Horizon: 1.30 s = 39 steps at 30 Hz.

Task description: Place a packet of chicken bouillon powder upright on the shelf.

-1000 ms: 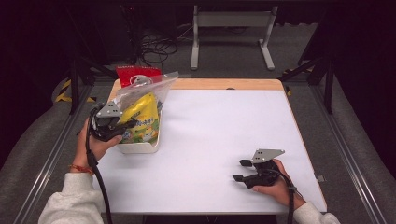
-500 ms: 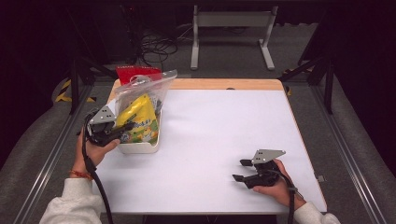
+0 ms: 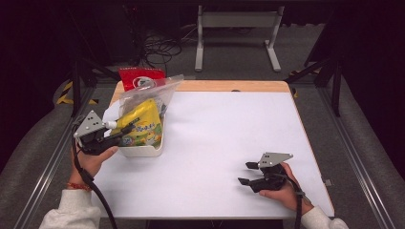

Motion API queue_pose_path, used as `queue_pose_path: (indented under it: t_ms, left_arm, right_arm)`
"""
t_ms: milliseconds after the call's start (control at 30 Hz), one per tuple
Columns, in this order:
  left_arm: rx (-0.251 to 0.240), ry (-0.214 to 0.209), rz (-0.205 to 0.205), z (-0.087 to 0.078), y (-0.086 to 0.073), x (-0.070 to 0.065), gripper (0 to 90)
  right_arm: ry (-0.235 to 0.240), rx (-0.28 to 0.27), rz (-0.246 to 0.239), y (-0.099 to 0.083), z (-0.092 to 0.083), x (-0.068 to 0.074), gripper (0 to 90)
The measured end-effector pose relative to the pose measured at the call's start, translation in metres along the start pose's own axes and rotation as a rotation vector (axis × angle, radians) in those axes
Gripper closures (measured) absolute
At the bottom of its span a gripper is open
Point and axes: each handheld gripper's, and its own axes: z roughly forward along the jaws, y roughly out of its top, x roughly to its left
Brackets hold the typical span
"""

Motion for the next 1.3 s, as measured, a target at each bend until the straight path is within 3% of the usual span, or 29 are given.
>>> queue_pose_path:
  t_ms: [100,267,567,667,800,867,933,1033,1200,1300]
  left_arm:
    - [-0.025,0.069,-0.016,-0.01,-0.006,-0.003,42.5]
    - [-0.057,0.127,-0.021,-0.025,-0.013,-0.008,33.7]
    - [-0.043,0.162,-0.024,-0.033,-0.033,-0.028,24.0]
    - [-0.023,0.147,-0.044,-0.032,-0.04,-0.037,22.2]
    - [0.008,0.135,-0.023,-0.029,-0.047,-0.053,19.3]
    - [0.002,0.1,-0.024,-0.028,-0.053,-0.066,17.9]
    - [0.003,0.097,-0.024,-0.026,-0.055,-0.07,17.5]
    - [0.034,0.066,0.009,-0.018,-0.059,-0.085,16.1]
    - [0.044,0.0,0.018,-0.008,-0.062,-0.093,15.4]
    - [0.063,-0.019,0.029,-0.001,-0.064,-0.098,14.7]
  right_arm:
    - [-0.007,-0.004,-0.004,0.001,-0.001,0.0,32.8]
    - [-0.023,-0.014,-0.015,0.003,-0.005,0.0,32.3]
    - [-0.039,-0.029,-0.036,0.006,-0.01,0.002,33.1]
    - [-0.054,-0.032,-0.041,0.007,-0.012,0.001,32.5]
    - [-0.071,-0.037,-0.05,0.007,-0.014,0.002,31.4]
    - [-0.08,-0.039,-0.054,0.007,-0.015,0.002,30.8]
    - [-0.087,-0.038,-0.059,0.007,-0.016,0.003,30.7]
    - [-0.101,-0.045,-0.059,0.007,-0.018,0.002,29.4]
    - [-0.119,-0.052,-0.068,0.008,-0.021,0.003,28.4]
    - [-0.127,-0.054,-0.07,0.008,-0.022,0.003,27.7]
